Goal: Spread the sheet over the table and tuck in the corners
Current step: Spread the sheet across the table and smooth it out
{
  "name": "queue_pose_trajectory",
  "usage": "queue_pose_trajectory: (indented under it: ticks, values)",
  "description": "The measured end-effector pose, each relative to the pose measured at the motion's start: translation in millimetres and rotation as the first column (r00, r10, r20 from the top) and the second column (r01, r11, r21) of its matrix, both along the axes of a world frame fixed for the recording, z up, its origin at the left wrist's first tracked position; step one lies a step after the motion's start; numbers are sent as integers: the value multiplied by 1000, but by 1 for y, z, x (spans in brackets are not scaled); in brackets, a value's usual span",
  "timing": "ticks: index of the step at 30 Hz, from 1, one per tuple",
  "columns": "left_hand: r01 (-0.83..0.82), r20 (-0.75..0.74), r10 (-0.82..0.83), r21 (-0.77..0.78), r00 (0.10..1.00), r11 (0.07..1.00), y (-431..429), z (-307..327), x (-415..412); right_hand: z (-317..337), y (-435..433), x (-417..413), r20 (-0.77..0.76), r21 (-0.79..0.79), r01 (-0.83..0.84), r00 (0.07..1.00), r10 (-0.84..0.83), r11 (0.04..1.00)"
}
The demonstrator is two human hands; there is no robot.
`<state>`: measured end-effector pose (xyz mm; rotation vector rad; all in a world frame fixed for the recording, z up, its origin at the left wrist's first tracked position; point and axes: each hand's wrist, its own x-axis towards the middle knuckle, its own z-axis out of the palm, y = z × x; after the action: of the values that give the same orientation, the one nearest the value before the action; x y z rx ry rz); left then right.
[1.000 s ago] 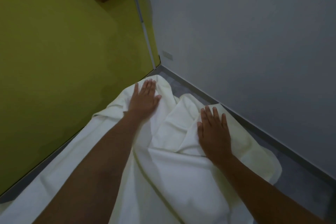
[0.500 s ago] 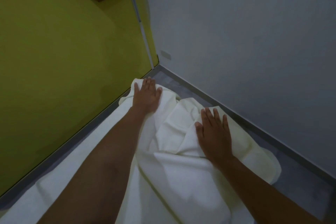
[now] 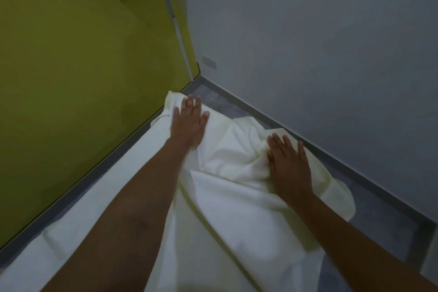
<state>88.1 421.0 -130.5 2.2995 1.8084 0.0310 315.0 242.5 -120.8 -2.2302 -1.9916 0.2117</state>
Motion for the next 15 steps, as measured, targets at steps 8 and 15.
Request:
queue_pose_trajectory:
  ticks: [8, 15]
  values:
    - [46, -10, -48, -167, 999, 985, -31, 26, 46, 0, -45, 35, -18, -22, 173, 985, -174, 985]
    - [257, -20, -263, -162, 965, 953, -73, 23, 78, 2, -99, 76, -3, -100, 447, 894, -449, 889]
